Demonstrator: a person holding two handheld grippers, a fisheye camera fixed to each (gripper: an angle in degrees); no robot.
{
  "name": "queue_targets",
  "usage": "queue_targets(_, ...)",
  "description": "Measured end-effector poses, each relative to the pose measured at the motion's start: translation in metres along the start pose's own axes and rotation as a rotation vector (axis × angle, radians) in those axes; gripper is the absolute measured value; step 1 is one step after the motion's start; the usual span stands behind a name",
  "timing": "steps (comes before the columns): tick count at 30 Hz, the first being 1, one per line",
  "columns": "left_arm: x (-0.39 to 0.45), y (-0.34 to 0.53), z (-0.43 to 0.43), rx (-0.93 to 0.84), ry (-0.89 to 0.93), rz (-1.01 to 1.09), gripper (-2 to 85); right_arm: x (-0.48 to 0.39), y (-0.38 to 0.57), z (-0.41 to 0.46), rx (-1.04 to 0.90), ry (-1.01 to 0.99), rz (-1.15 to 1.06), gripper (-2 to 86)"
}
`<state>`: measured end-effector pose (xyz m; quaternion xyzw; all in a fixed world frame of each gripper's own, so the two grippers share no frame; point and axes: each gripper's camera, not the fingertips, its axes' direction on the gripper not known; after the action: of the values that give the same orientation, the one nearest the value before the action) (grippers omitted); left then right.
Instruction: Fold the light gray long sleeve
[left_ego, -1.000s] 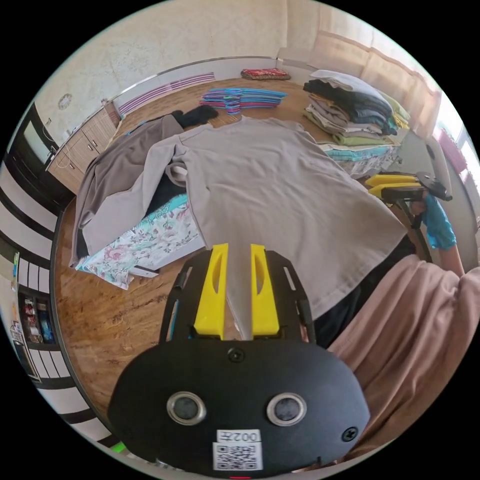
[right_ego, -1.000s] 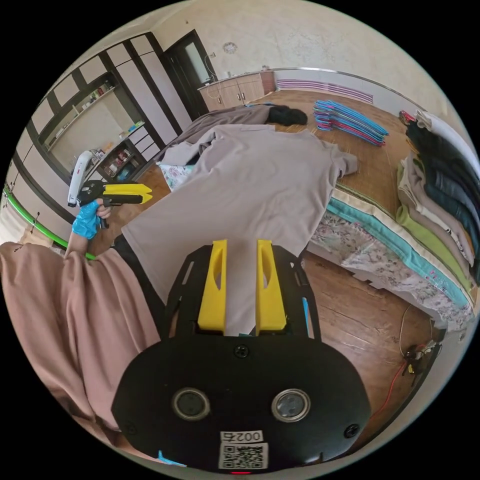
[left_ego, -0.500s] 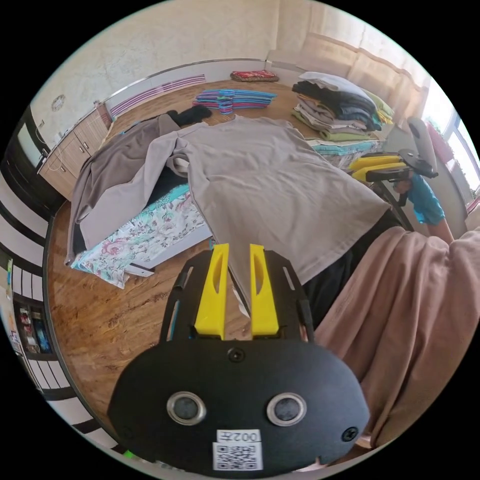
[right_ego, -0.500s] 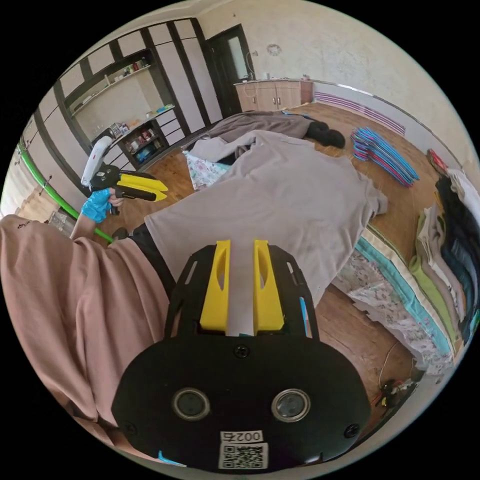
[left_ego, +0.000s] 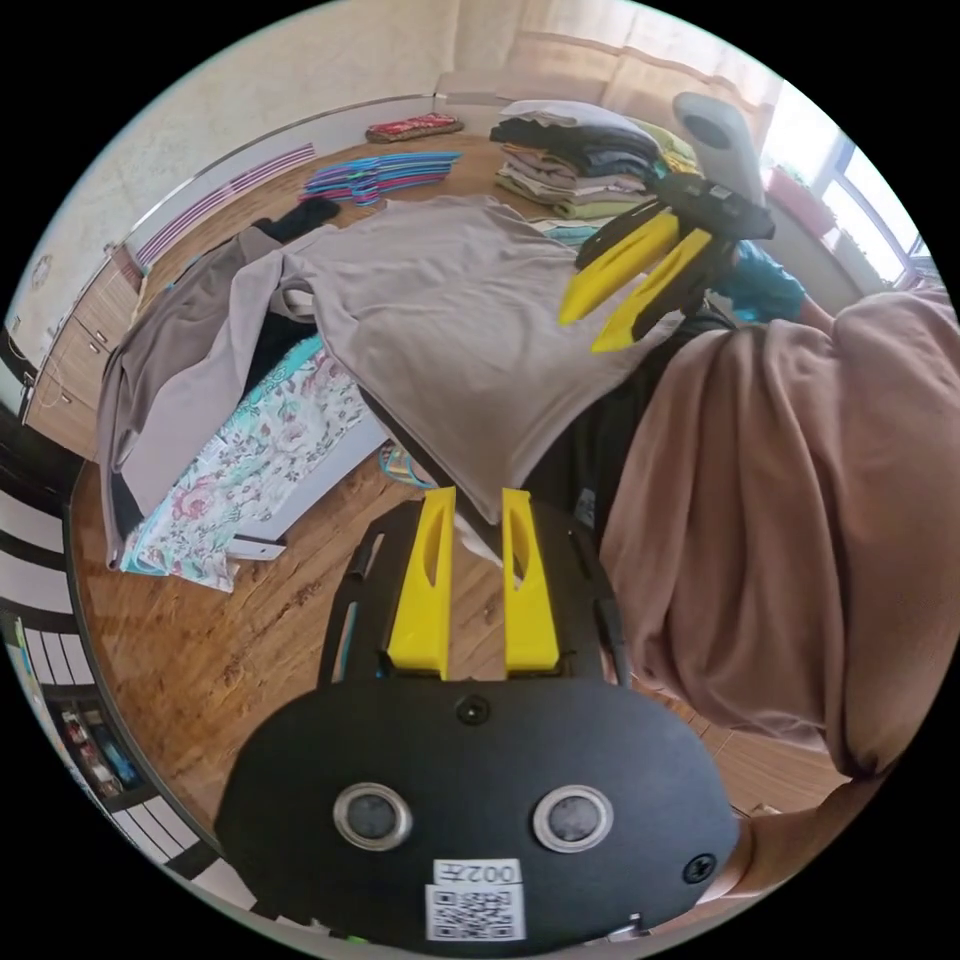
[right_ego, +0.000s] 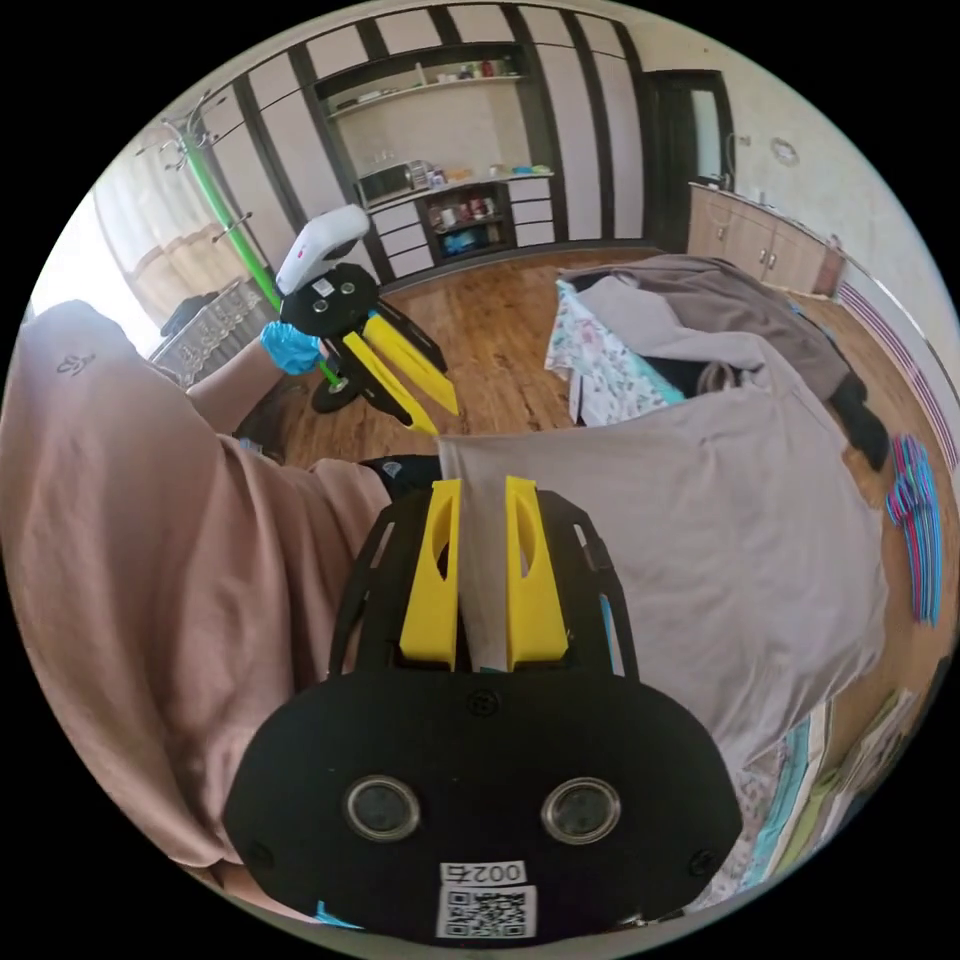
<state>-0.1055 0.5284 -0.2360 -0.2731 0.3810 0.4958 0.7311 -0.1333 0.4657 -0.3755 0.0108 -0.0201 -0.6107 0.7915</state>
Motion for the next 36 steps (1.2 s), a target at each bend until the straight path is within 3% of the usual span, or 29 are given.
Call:
queue_targets(9,-0.001,0.018,0.01,-0.011,0.001,-0.002,0.7,-0.06,-0.031,0.063,-0.121,0.006,-0.086,6.8)
queue_targets(13,-0.006,0.027,0.005,0.018,0.045,-0.016,-1.2,-0.066,-0.034,0.064,-0.111,0.014,-0.058,5.5)
queue_targets(21,-0.004,0.033,-0.032,0.033,-0.034,-0.032,-1.0,-0.083,-0.04,0.057,-0.067,-0.006,-0.037,0.1)
queue_targets(36,0.016,0.039,-0.041,-0.044,-0.049,-0.032,-0.9,-0.119,-0.045,0.049,-0.103,0.033,-0.128,1.6)
